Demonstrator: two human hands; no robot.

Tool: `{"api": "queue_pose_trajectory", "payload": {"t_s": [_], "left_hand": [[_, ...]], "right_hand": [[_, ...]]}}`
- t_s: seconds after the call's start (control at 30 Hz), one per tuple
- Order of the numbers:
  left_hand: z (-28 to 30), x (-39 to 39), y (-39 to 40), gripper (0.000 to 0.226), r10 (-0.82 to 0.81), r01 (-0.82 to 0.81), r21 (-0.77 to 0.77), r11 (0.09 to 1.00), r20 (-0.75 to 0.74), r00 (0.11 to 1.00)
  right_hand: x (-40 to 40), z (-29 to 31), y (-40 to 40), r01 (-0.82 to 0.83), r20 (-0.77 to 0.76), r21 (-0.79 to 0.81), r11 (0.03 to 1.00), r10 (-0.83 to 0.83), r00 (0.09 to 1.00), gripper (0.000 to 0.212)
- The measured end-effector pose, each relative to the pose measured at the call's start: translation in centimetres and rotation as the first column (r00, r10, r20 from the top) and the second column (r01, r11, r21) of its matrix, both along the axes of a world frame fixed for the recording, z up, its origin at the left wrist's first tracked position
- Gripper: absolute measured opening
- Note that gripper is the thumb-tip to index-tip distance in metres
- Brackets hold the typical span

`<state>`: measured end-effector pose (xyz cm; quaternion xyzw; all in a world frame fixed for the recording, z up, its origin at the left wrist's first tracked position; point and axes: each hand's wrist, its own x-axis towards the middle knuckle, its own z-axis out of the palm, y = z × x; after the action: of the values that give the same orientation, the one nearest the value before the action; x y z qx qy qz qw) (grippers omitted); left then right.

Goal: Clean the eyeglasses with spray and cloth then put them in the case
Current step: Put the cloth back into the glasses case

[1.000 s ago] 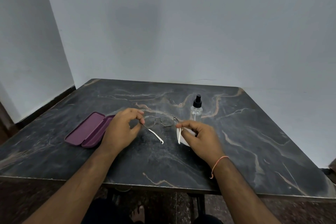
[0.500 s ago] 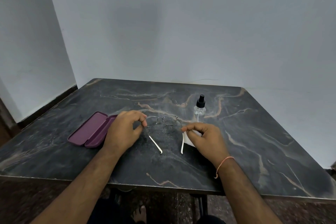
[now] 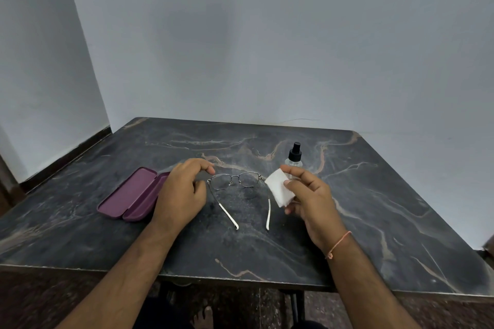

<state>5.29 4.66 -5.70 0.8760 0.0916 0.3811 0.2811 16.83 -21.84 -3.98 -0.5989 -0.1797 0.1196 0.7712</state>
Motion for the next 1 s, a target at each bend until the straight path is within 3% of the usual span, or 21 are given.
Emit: {"api": "queue_pose_trajectory", "payload": {"t_s": [0.17,0.37,0.5,0.67,0.9,1.0], "left_hand": [[0.3,-0.1,-0.7,0.048,-0.013,0.010,0.029,1.000,0.132,0.991],[1.7,-0.7,-2.8,0.027,-0.085,0.038,0.160,0.986,0.302,0.950],[2.5,-1.3,-5.5,0.028,-0.196,0.151,0.241,0.959,0.174,0.965],[4.2,-1.7,-8.3,0.041,-0.182,0.198,0.261,0.945,-0.087,0.980],[5.3,-2.8,-9.9,0.054,-0.072,0.093,0.212,0.973,-0.102,0.992],[5.6,-3.7,-10.9,0.049,-0.031,0.049,0.174,0.983,-0.101,0.994]], "right_hand": [[0.1,0.3,-0.6,-0.194,-0.080,0.169,0.966,0.209,0.975,0.053],[0.0,0.2,-0.6,-0.291,-0.052,0.166,0.942,0.303,0.952,0.060],[-0.1,0.2,-0.4,-0.297,-0.027,0.155,0.942,0.304,0.952,0.054],[-0.6,0.2,-0.4,-0.300,0.018,0.144,0.943,0.300,0.954,0.050],[-1.4,0.6,-0.1,-0.213,0.177,0.034,0.976,0.204,0.963,0.045],[-2.3,0.8,-0.1,-0.156,0.297,-0.060,0.986,0.167,0.940,0.044]]}}
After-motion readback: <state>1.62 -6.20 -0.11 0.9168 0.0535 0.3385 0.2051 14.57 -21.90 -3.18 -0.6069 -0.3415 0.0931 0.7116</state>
